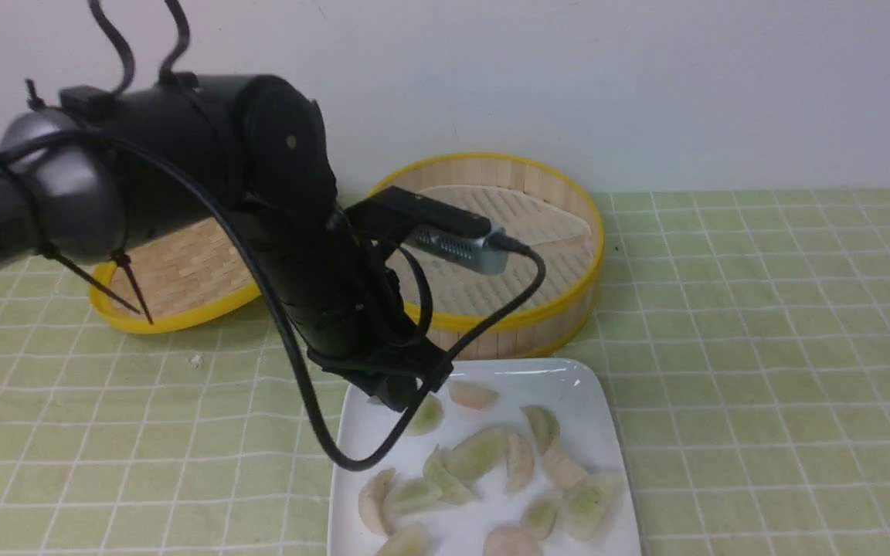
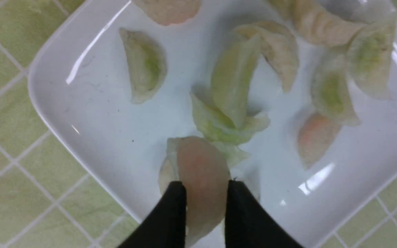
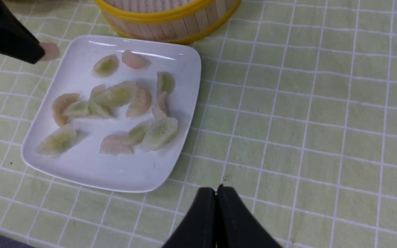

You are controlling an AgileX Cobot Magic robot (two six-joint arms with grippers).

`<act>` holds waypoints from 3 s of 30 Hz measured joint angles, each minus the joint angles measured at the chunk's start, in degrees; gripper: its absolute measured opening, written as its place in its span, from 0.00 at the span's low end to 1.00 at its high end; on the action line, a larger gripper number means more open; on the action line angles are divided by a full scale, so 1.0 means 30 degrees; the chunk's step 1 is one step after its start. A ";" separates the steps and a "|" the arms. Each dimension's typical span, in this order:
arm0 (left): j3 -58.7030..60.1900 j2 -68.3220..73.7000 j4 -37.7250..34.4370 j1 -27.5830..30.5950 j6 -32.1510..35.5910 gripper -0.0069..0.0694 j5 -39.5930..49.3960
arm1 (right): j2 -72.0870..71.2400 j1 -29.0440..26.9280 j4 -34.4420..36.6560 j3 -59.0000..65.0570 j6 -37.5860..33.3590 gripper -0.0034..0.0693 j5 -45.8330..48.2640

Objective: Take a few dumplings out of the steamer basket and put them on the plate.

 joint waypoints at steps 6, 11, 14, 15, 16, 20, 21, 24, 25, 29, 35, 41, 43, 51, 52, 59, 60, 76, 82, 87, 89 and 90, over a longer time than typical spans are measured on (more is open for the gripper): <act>0.0037 0.1941 0.0273 0.0000 -0.0184 0.26 -0.0652 | 0.0000 0.0000 0.0000 0.0000 -0.0122 0.03 -0.0187; 0.0077 0.2636 0.0363 0.0000 -0.0228 0.45 -0.1640 | 0.0000 0.0000 -0.0047 0.0000 -0.0553 0.03 -0.0517; -0.0324 0.2651 0.0338 0.0000 -0.0228 0.62 -0.1524 | 0.0000 0.0000 -0.0266 0.0000 -0.0664 0.03 -0.0978; -0.0657 0.2651 0.0322 0.0000 -0.0251 0.67 -0.1161 | 0.0000 0.0000 -0.0351 0.0000 -0.0684 0.03 -0.1166; -0.0792 0.2651 0.0322 0.0000 -0.0276 0.68 -0.0977 | -0.0018 0.0000 -0.0344 0.0000 -0.0716 0.03 -0.1225; -0.2567 0.2470 0.0520 0.0000 -0.0823 0.61 0.1698 | -0.0947 0.0000 -0.0430 0.0159 -0.0773 0.03 -0.2384; -0.2733 0.2368 0.0601 0.0000 -0.0899 0.56 0.1956 | -0.1137 0.0000 -0.0430 0.0275 -0.0827 0.03 -0.2673; -0.3011 0.1208 0.0804 0.0000 -0.1292 0.30 0.2291 | -0.3225 0.0000 -0.0607 0.1465 -0.0878 0.03 -0.4227; -0.3031 0.0520 0.0805 0.0000 -0.1331 0.22 0.2315 | -0.4210 0.0000 -0.0808 0.2223 -0.0722 0.03 -0.5022; -0.3071 -0.1932 0.0763 0.0000 -0.1387 0.10 0.2344 | -0.7685 0.0000 -0.1405 0.5031 0.0568 0.03 -0.8508; -0.2879 -0.6570 0.0748 0.0000 -0.1054 0.08 0.2229 | -1.2299 0.0000 -0.3012 0.9035 0.2771 0.03 -1.5054; 0.0858 -1.2805 0.0755 -0.0021 -0.0660 0.08 -0.0549 | -1.2557 0.0000 -0.3473 1.0456 0.3006 0.03 -1.7789; 0.3072 -1.5067 0.0774 -0.0021 -0.0660 0.08 -0.2119 | -1.2557 0.0000 -0.3473 1.0493 0.3006 0.03 -1.8235; 1.1835 -2.4056 0.0799 -0.0021 -0.0597 0.08 -0.9622 | -1.2557 0.0000 -0.3473 1.0493 0.2989 0.03 -1.8620; 1.2595 -2.4866 0.0781 -0.0021 -0.0597 0.08 -1.0360 | -1.2557 0.0000 -0.3473 1.0493 0.2989 0.03 -1.8620; 1.6426 -3.0110 0.0661 -0.0021 -0.0557 0.08 -1.4326 | -1.2557 0.0000 -0.3473 1.0493 0.2989 0.03 -1.8620; 1.6502 -3.0304 0.0661 -0.0021 -0.0558 0.08 -1.4326 | -1.2557 0.0000 -0.3473 1.0493 0.2989 0.03 -1.8620; 1.6703 -3.2422 0.0966 -0.0021 -0.0236 0.08 -1.2585 | -1.2557 0.0000 -0.3473 1.0493 0.2989 0.03 -1.8620; 1.8621 -3.3160 0.2211 0.1058 -0.1014 0.08 -1.3118 | -1.2557 0.0000 -0.3473 1.0493 0.2989 0.03 -1.8620; 2.2613 -3.4333 0.2590 0.4904 -0.1809 0.08 -1.3539 | -1.2562 0.0000 -0.3473 1.0493 0.2976 0.03 -1.8620; 2.3997 -3.4377 0.2611 0.6270 -0.1829 0.08 -1.3564 | -1.2562 0.0000 -0.3473 1.0493 0.2976 0.03 -1.8618; 2.4558 -3.4377 0.2611 0.6806 -0.1853 0.08 -1.3564 | -1.2562 0.0000 -0.3473 1.0493 0.2976 0.03 -1.8624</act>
